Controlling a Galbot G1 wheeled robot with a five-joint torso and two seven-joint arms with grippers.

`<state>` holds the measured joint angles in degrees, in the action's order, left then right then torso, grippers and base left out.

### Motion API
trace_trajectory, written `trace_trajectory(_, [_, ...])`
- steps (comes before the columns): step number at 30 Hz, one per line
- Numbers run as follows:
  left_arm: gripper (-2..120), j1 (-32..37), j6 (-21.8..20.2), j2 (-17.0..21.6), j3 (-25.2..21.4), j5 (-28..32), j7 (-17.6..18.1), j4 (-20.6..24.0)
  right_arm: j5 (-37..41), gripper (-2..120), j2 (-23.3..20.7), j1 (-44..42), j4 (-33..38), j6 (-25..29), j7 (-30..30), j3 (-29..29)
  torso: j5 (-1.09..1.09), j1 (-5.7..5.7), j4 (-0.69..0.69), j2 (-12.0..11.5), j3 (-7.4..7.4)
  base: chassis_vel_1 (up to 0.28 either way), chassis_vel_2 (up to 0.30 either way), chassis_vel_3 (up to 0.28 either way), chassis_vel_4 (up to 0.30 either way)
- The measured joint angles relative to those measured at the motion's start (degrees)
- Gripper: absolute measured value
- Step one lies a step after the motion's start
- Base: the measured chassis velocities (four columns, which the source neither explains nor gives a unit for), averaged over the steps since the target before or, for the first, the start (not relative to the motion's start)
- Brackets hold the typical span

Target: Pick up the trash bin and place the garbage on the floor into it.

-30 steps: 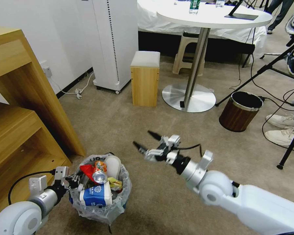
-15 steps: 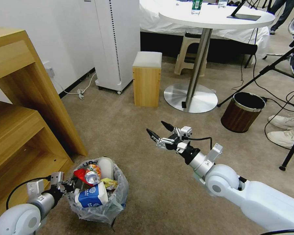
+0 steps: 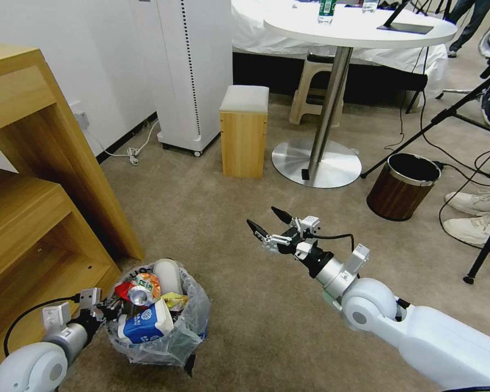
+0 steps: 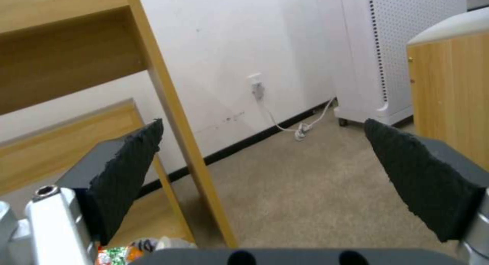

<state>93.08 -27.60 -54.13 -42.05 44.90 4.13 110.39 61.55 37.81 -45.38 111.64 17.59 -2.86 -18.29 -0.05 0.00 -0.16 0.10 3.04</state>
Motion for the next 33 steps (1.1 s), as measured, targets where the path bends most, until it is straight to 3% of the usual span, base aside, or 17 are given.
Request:
trace_trajectory(11, [98, 0.5, 3.5, -1.5, -2.0, -2.5, 0.1, 2.7, -0.9, 100, 1.0, -0.6, -0.6, 0.7, -0.1, 0.8, 0.08, 0.0, 0.03, 0.0, -0.02, 0.0, 0.0, 0.0, 0.0])
trace_trajectory(17, [100, 0.1, 5.7, -2.7, -3.6, -4.9, -0.2, 4.6, -1.6, 100, 2.0, -2.3, -1.4, 0.4, 1.0, 4.3, 0.09, 0.0, 0.02, 0.0, -0.02, 0.0, 0.0, 0.0, 0.0])
trace_trajectory(27, [100, 1.0, 7.1, -6.0, -5.4, -7.5, -0.2, 10.9, -6.8, 100, 4.0, -7.6, -3.6, -5.5, 10.4, 19.8, 0.1, 0.0, 0.01, 0.0, -0.03, 0.0, 0.0, 0.0, 0.0])
trace_trajectory(33, [100, 1.9, 7.4, -7.3, -6.0, -8.6, 0.1, 14.0, -7.9, 100, 5.2, -9.5, -3.8, -7.0, 13.6, 26.1, 0.1, 0.0, 0.02, 0.0, -0.03, 0.0, 0.0, 0.0, 0.0])
